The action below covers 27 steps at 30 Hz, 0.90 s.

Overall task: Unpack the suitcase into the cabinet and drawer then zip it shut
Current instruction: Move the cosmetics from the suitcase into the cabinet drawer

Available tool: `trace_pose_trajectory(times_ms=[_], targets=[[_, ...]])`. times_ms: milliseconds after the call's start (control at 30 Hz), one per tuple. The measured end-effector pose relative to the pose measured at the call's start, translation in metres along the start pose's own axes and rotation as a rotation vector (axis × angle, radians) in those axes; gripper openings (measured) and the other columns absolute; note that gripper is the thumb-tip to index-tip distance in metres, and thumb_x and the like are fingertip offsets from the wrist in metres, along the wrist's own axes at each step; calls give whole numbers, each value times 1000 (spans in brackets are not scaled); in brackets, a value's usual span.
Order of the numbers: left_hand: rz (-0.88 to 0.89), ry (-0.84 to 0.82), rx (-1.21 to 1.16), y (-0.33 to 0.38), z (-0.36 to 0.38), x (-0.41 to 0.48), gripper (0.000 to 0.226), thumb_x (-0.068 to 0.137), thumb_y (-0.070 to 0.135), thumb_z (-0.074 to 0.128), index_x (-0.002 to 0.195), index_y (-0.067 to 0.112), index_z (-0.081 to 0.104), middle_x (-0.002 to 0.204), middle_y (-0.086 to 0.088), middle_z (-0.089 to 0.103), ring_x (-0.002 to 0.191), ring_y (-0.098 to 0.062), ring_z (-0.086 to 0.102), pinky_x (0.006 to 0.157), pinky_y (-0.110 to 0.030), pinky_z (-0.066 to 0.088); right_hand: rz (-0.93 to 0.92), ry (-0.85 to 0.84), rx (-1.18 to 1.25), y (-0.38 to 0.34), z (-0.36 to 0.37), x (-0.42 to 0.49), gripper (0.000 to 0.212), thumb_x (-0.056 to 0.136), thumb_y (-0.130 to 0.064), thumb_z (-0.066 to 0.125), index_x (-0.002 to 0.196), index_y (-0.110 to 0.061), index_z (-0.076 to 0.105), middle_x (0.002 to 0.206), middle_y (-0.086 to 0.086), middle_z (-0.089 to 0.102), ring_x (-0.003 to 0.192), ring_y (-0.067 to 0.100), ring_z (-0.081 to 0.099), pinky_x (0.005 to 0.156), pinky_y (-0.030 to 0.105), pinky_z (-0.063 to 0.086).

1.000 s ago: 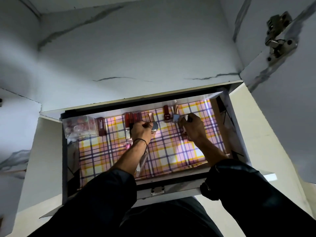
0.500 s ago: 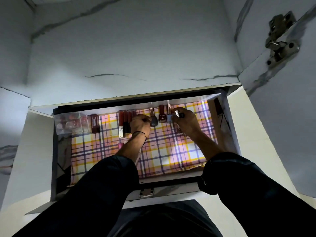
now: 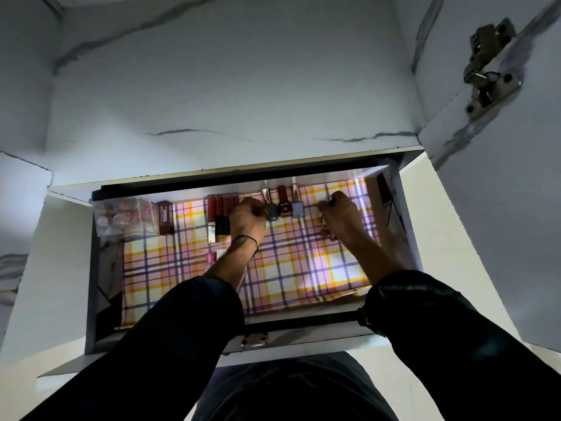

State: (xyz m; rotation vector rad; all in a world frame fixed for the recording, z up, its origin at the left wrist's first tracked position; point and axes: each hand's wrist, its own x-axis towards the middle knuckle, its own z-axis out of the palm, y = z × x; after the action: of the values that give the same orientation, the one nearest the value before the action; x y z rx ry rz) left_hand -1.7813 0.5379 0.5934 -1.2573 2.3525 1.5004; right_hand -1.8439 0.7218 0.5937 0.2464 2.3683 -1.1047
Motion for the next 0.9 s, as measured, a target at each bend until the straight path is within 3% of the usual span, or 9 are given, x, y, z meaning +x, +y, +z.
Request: trace_pose_trajectory(times_ms=[67, 133, 233, 367, 567, 700, 800, 900], targets=[[9, -28, -23, -1, -1, -3, 27, 87, -1, 65, 77, 23, 60, 85, 5, 63, 95, -25, 65, 88, -43, 56, -54, 21, -91, -3, -1, 0, 25, 103, -36, 52, 115, -14, 55, 90, 6, 67, 74, 22, 69, 64, 39, 61], [22, -59, 16, -2, -1, -5, 19, 86, -2, 64, 88, 17, 65, 91, 1, 64, 96, -21, 62, 90, -32, 53, -115, 18, -141, -9, -2, 0, 27, 104, -39, 48, 115, -15, 54, 85, 3, 64, 71, 22, 68, 65, 39, 61], [34, -81, 64, 0, -2, -8, 25, 86, -3, 64, 108, 8, 64, 103, -6, 62, 97, -15, 53, 77, -13, 43, -212, 14, -200, -16, -2, 0, 32, 107, -41, 39, 119, -15, 52, 77, -1, 58, 66, 23, 66, 57, 35, 58], [57, -113, 163, 0, -5, -11, 33, 86, 3, 69, 117, 6, 61, 111, -7, 65, 103, -18, 58, 84, -21, 41, -206, 63, -174, -21, -6, 0, 34, 108, -40, 34, 122, -15, 54, 80, 1, 62, 63, 21, 67, 59, 41, 61], [81, -139, 218, -1, -6, -7, 36, 82, 6, 74, 115, 8, 60, 109, -12, 68, 103, -26, 64, 85, -29, 51, -136, 148, -45, 0, -8, -5, 22, 104, -41, 49, 99, -19, 51, 88, 5, 67, 70, 20, 67, 64, 41, 59], [92, -152, 227, -1, -7, -6, 38, 80, 4, 75, 114, 6, 60, 108, -13, 69, 100, -27, 66, 78, -26, 49, -181, 44, 8, 9, -6, -12, 22, 101, -36, 57, 111, -16, 58, 96, -3, 66, 78, 6, 64, 62, 24, 52], [104, -154, 239, -1, -8, -7, 39, 79, 5, 77, 114, 7, 59, 108, -13, 70, 101, -27, 66, 78, -26, 49, -231, -3, 20, 6, 0, -13, 29, 99, -33, 60, 122, -16, 57, 105, -2, 66, 88, 14, 66, 69, 27, 55], [92, -159, 248, 0, -7, -7, 40, 80, 6, 77, 115, 8, 58, 110, -12, 69, 102, -26, 65, 79, -26, 48, -239, -9, 30, 4, 4, -10, 31, 98, -31, 61, 125, -15, 57, 110, 6, 69, 92, 19, 68, 65, 28, 54]])
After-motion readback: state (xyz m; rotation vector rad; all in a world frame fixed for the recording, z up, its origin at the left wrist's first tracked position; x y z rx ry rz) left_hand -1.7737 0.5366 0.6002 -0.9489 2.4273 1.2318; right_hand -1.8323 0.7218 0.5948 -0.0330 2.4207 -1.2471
